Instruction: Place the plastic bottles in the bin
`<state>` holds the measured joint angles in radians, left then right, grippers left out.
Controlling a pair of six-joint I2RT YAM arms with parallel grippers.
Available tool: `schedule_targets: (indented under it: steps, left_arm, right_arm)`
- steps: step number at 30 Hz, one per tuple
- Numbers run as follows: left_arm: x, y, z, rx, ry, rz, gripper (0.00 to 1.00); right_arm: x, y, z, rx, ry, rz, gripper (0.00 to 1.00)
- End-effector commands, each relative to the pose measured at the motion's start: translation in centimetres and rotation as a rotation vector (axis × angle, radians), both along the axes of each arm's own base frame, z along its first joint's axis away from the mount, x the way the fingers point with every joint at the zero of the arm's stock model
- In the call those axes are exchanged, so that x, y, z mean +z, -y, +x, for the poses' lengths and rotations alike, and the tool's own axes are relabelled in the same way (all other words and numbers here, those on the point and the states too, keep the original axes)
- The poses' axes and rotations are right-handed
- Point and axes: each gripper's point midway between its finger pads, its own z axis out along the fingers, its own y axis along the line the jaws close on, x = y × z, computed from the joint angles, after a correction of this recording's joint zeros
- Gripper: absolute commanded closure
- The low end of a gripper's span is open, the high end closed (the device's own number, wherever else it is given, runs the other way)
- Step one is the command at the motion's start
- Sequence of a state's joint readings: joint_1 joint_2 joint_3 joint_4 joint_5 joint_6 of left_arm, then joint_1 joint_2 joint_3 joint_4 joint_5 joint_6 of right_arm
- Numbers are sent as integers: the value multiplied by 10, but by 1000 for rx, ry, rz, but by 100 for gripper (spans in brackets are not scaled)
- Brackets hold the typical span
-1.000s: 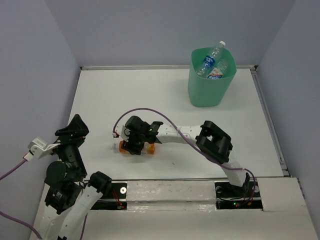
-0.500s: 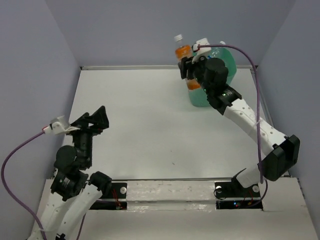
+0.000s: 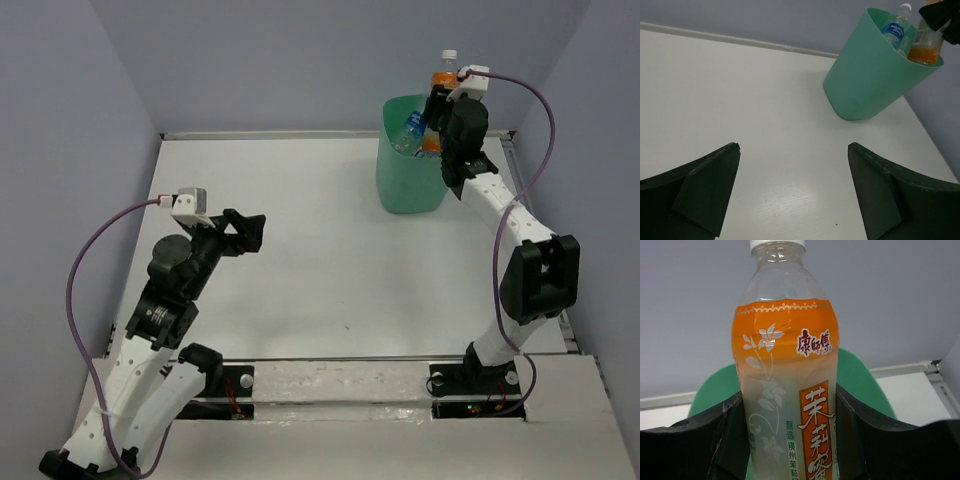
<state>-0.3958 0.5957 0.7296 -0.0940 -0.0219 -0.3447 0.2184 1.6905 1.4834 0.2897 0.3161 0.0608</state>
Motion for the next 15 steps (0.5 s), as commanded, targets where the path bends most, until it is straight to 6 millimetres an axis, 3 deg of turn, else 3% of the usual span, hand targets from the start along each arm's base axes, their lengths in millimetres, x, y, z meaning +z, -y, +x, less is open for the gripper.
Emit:
schedule_targets:
  steps: [1,6,8,13,15]
  left_arm:
    - [19,7,-1,-52,69,-8,1]
    - [19,6,-1,-47,70,-9,1]
    - [20,4,-1,-41,71,-10,1]
    - [20,4,0,-40,72,-13,1]
    - [20,3,-1,-40,72,-12,1]
  right_arm:
    - [24,20,-1,-58,157,147,53]
    - [-14,17,3,-61,101,243,50]
    - [-20,15,1,-54,92,272,47]
    - [-35,17,-5,-71,50,322,20]
    - [-32,18,-9,-73,50,328,10]
